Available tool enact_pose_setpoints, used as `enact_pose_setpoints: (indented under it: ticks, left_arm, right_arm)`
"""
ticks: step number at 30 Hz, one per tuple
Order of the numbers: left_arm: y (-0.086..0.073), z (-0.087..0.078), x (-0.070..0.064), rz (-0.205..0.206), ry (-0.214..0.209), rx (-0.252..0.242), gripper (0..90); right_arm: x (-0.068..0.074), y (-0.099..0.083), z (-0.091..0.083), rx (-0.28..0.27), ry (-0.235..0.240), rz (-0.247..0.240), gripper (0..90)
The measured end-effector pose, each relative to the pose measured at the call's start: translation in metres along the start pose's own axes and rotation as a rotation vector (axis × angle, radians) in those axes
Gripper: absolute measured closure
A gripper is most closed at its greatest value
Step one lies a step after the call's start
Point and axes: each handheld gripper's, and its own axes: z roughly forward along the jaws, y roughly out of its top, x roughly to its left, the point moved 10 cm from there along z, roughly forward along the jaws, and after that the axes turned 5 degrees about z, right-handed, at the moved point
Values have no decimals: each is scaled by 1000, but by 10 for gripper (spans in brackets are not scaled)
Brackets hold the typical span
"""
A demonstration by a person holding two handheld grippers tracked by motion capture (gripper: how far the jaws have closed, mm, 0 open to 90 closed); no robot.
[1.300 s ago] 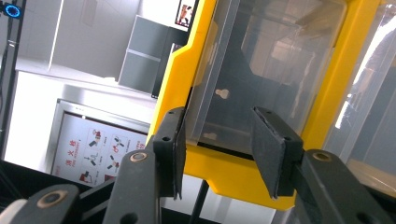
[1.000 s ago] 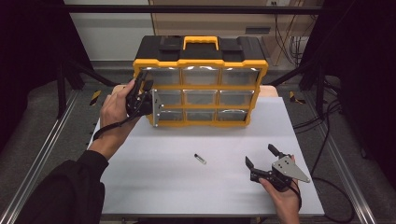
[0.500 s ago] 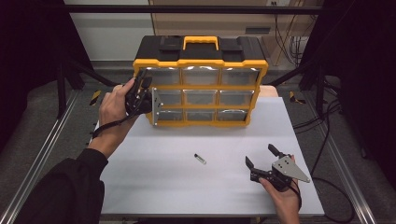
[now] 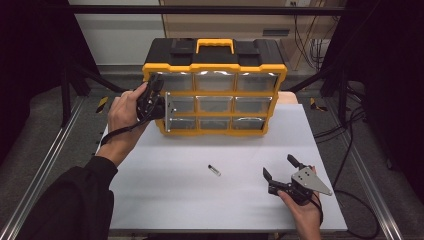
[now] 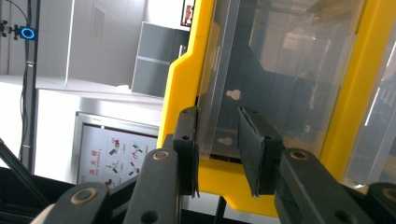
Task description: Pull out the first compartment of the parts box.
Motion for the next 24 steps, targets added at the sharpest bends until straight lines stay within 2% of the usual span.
enact_pose_setpoints:
  ticks: [4, 9, 24]
  left_arm:
    - [0, 3, -1, 7, 5, -2, 687]
    - [1, 5, -1, 37, 26, 2, 690]
    - [1, 7, -1, 60, 58, 18, 724]
  right_arm:
    - [0, 0, 0, 1, 1, -1, 65]
    - [0, 0, 0, -2, -2, -11, 74]
    - [0, 0, 0, 1, 0, -5, 74]
